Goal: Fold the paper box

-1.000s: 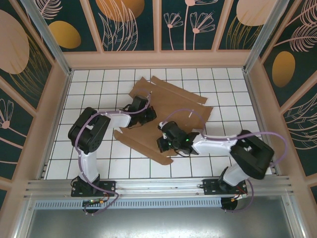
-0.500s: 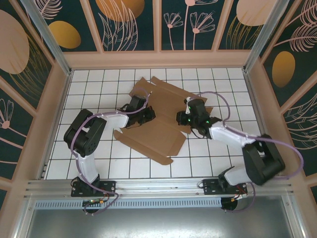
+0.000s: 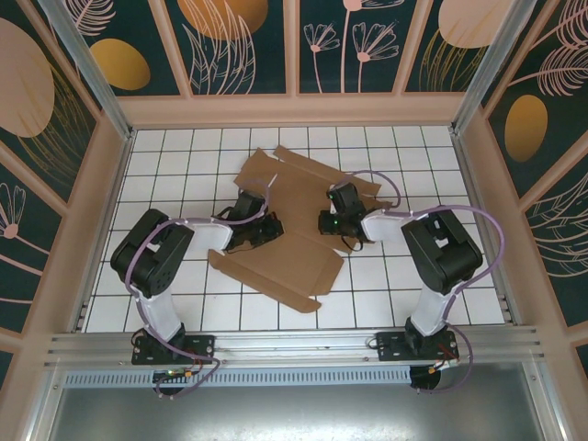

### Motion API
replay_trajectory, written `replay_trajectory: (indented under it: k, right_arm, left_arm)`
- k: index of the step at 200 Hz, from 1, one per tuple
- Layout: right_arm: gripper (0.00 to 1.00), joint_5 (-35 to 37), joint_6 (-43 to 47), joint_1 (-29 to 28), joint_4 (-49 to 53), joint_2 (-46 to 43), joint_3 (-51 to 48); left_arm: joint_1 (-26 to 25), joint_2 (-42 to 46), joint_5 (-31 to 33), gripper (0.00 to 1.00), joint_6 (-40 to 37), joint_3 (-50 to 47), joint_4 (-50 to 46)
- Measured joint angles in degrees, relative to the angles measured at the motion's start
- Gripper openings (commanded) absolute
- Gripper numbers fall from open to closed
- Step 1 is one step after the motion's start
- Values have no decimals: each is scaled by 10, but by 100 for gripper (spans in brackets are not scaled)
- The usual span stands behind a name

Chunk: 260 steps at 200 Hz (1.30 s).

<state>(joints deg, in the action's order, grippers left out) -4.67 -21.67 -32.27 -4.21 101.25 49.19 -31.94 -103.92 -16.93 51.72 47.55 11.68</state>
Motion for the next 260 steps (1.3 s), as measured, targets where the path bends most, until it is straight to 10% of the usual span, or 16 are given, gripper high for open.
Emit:
replay_trajectory:
  k: [89, 138, 260]
  right_arm:
    - [23, -2, -67, -111, -55, -97, -127]
    - [72, -63, -101, -112, -60, -128, -139]
    - [74, -42, -116, 13, 39, -335, -111]
  left_arm:
    - [38, 20, -8, 0, -7, -19, -17]
    - [41, -4, 11, 1, -31, 42, -67]
    - [-29, -76, 19, 13, -68, 247, -141]
